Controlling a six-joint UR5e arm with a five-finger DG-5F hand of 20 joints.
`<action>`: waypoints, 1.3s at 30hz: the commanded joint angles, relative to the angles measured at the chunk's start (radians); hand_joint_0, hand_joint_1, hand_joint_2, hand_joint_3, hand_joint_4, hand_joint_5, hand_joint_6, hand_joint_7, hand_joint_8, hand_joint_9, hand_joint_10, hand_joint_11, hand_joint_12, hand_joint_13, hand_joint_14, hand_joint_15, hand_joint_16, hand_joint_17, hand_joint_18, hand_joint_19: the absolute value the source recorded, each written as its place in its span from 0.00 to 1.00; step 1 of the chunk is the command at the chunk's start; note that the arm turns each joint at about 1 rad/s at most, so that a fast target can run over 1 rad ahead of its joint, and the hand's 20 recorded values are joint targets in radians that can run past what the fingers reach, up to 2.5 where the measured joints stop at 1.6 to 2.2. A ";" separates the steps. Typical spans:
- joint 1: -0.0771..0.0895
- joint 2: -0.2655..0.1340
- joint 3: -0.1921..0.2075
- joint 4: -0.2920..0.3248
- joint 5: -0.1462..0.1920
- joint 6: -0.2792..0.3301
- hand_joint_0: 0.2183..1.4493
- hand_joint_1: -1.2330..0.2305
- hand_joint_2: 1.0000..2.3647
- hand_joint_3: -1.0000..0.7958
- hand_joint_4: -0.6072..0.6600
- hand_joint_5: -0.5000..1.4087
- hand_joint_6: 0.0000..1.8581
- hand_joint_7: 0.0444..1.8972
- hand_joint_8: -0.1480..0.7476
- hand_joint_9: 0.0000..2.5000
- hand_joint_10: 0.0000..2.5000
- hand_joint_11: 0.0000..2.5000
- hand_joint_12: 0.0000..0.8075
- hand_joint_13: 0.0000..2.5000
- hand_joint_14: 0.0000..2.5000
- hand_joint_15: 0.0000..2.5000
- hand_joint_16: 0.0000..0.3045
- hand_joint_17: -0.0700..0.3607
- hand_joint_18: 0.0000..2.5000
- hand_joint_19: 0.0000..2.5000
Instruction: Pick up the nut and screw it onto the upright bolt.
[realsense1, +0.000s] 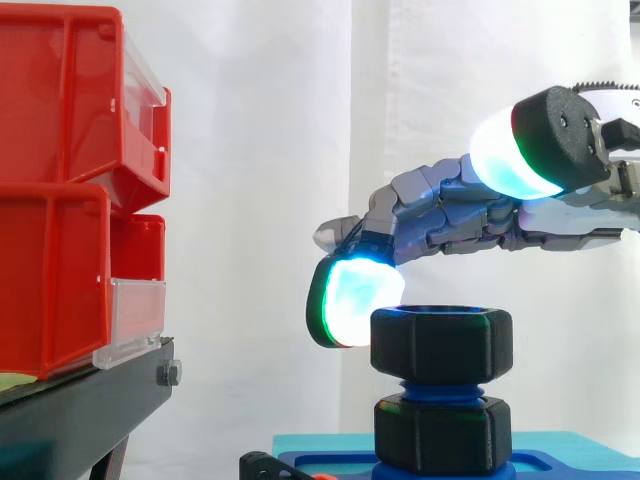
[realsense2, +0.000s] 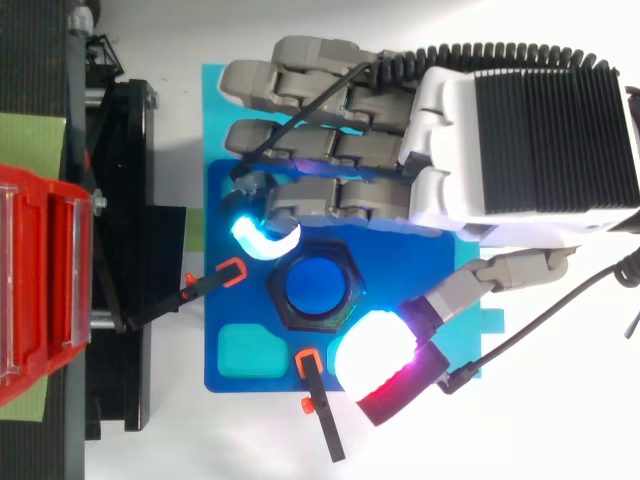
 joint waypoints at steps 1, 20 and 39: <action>-0.003 0.000 0.001 0.000 0.000 0.000 0.18 0.78 0.00 0.28 0.61 0.23 0.27 0.50 0.43 0.16 0.00 0.00 0.47 0.00 0.00 0.00 0.19 0.46 0.00 0.01; -0.022 0.000 0.000 0.000 -0.005 -0.005 0.21 0.68 0.00 0.28 0.54 0.29 0.27 0.63 0.40 0.39 0.00 0.00 0.41 0.12 0.00 0.00 0.15 0.40 0.00 0.01; -0.057 0.004 0.001 -0.019 -0.012 -0.037 0.22 0.65 0.00 0.28 0.53 0.31 0.27 0.66 0.30 0.56 0.00 0.00 0.32 0.25 0.00 0.00 0.11 0.33 0.18 0.04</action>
